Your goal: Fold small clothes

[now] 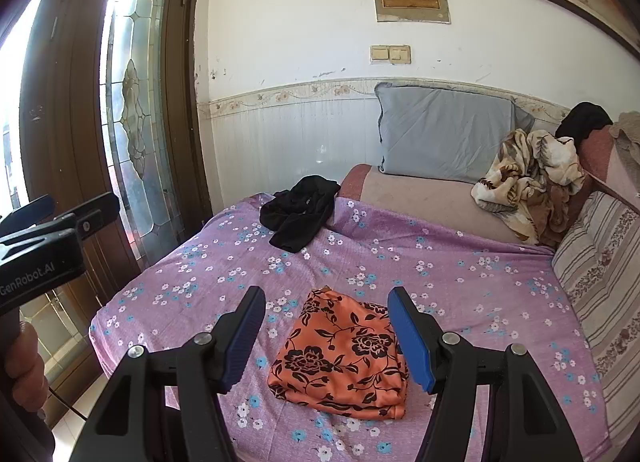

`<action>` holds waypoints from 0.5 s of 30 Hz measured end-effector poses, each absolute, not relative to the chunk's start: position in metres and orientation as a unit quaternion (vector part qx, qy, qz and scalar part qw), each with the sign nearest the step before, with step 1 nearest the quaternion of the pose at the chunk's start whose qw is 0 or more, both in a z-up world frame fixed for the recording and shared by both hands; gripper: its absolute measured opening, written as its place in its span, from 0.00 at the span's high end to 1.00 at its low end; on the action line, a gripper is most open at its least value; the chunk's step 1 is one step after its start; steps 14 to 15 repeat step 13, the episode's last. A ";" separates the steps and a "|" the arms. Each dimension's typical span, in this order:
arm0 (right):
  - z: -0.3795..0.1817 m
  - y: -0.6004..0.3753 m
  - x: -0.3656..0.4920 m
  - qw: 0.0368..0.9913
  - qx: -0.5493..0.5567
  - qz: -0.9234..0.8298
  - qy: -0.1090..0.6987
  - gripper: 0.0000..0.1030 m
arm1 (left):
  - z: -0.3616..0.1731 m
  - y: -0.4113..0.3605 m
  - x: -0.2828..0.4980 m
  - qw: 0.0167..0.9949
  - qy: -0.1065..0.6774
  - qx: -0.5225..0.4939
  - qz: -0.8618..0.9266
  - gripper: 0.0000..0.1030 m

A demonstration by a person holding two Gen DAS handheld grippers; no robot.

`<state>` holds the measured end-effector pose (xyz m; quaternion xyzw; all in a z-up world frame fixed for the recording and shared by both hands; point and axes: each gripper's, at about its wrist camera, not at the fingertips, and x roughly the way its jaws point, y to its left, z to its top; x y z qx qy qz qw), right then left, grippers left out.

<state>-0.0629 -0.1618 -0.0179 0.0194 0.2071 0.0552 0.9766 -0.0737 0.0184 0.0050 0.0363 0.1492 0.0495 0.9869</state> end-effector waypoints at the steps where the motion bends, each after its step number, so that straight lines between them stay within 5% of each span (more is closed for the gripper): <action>1: -0.019 -0.161 -0.062 0.976 0.019 0.056 0.208 0.34 | 0.005 0.019 -0.073 0.987 0.150 0.036 0.049 0.00; 15: -0.033 -0.167 -0.037 0.972 0.031 0.055 0.227 0.34 | -0.006 0.016 -0.048 0.985 0.164 0.029 0.038 0.00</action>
